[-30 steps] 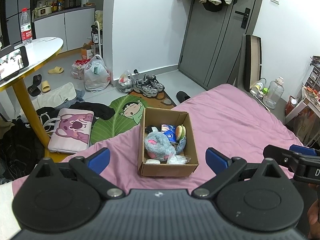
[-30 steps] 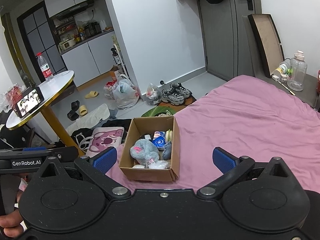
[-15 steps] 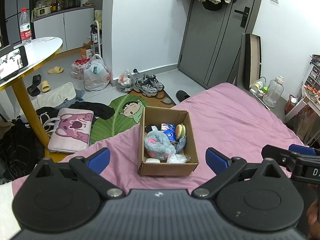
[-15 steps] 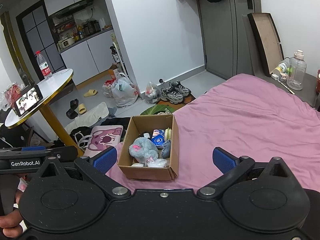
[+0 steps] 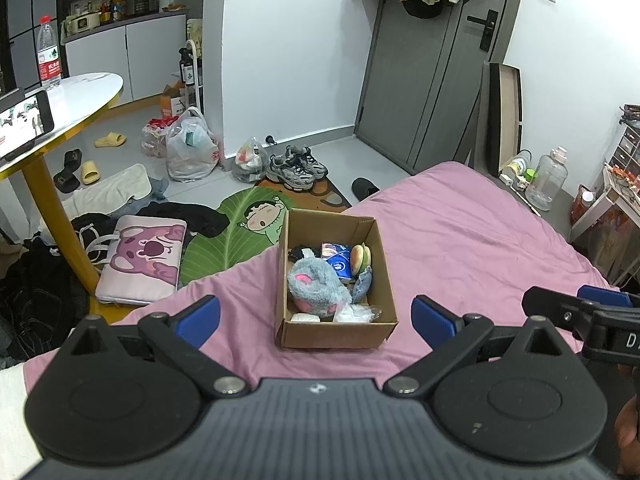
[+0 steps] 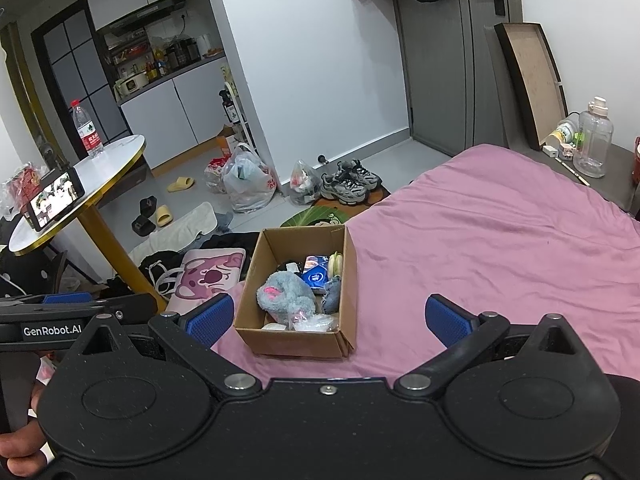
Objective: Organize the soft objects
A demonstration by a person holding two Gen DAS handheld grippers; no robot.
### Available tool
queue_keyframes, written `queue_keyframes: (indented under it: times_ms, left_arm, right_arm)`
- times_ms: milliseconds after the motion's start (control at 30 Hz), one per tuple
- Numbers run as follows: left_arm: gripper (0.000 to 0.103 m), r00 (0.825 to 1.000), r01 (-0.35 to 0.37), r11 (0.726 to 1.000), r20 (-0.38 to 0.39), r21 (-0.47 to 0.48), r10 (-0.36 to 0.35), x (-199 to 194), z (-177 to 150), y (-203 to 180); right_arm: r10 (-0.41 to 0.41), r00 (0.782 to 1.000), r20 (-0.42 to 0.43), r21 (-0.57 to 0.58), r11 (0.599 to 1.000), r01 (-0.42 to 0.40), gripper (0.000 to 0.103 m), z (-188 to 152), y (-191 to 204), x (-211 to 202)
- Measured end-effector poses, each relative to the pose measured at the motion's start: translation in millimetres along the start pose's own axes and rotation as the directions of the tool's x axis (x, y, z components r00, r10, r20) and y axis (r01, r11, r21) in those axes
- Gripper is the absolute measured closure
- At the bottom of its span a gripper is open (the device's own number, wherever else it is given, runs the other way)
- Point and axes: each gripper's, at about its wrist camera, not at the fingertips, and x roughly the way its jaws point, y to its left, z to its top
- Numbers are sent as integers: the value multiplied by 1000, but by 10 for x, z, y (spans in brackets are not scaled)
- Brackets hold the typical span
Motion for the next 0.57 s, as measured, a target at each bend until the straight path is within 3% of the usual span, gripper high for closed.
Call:
queue_keyframes:
  times_ms: [567]
  left_arm:
    - [2, 1000, 19, 1000, 11, 14, -19, 78, -58, 8]
  right_arm:
    - [-3, 1000, -29, 12, 1000, 3, 0, -67, -57, 152]
